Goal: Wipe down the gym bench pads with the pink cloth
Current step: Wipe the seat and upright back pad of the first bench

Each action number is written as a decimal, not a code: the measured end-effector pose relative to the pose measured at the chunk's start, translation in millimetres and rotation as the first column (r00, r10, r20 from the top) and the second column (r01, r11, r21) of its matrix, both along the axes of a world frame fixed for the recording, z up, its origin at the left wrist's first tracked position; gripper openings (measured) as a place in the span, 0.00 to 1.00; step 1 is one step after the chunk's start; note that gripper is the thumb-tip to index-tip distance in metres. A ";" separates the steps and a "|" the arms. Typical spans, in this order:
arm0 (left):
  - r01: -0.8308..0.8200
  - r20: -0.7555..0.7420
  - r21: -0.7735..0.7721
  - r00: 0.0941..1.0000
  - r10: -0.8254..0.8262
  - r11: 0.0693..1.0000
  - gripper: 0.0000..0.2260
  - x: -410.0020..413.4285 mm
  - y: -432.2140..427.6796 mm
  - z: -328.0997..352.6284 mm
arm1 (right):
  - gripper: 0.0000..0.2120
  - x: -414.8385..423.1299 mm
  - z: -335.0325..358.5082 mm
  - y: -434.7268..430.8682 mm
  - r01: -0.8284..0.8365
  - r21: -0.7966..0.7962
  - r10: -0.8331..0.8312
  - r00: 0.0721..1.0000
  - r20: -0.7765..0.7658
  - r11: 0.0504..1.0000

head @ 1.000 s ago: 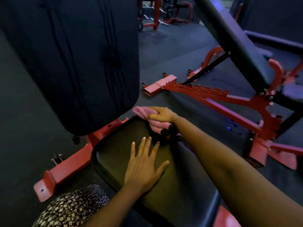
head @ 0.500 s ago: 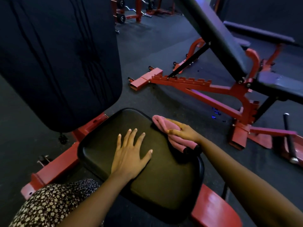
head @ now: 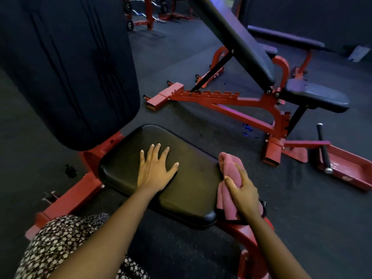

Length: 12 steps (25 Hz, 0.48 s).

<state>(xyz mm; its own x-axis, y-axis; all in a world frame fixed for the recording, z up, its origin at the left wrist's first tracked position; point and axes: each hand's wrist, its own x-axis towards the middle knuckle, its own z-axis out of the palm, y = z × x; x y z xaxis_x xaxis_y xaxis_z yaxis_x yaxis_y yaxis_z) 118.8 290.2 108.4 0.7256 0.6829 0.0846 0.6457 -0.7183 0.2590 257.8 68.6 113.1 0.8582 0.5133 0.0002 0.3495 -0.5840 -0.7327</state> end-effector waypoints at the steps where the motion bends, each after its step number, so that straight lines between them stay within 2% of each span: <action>1: 0.002 0.003 0.001 1.000 -0.002 1.000 0.30 1.1 -1.5 0.0 | 0.26 -7.8 1.0 -3.3 0.022 -0.033 -0.021 0.999 0.040 0.999; 3: -0.003 0.002 0.001 1.000 0.003 1.000 0.30 0.5 -2.5 1.8 | 0.26 -22.1 4.7 -8.3 0.045 -0.082 -0.036 0.994 0.102 0.996; 5: -0.010 0.004 -0.021 1.000 0.010 1.000 0.29 0.3 -3.8 3.5 | 0.26 -37.6 2.3 -15.8 0.052 -0.047 -0.046 0.991 0.123 0.998; 9: 0.023 0.003 -0.097 1.000 -0.022 0.995 0.27 -5.0 -7.8 12.4 | 0.27 -76.9 -0.7 -39.3 -0.068 -0.033 0.072 0.986 0.150 0.997; 12: 0.081 0.174 -0.233 0.984 -0.041 0.969 0.24 -27.1 -21.3 23.7 | 0.27 -89.0 22.5 -55.1 -0.174 0.034 0.159 0.951 0.265 0.984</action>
<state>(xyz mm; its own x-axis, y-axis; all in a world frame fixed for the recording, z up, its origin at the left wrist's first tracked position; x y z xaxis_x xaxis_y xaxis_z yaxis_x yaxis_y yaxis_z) 91.7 268.9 132.0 0.7559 0.6528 0.0484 0.5355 -0.6592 0.5279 168.7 13.5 135.6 0.7269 0.6415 0.2451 0.6209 -0.4615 -0.6337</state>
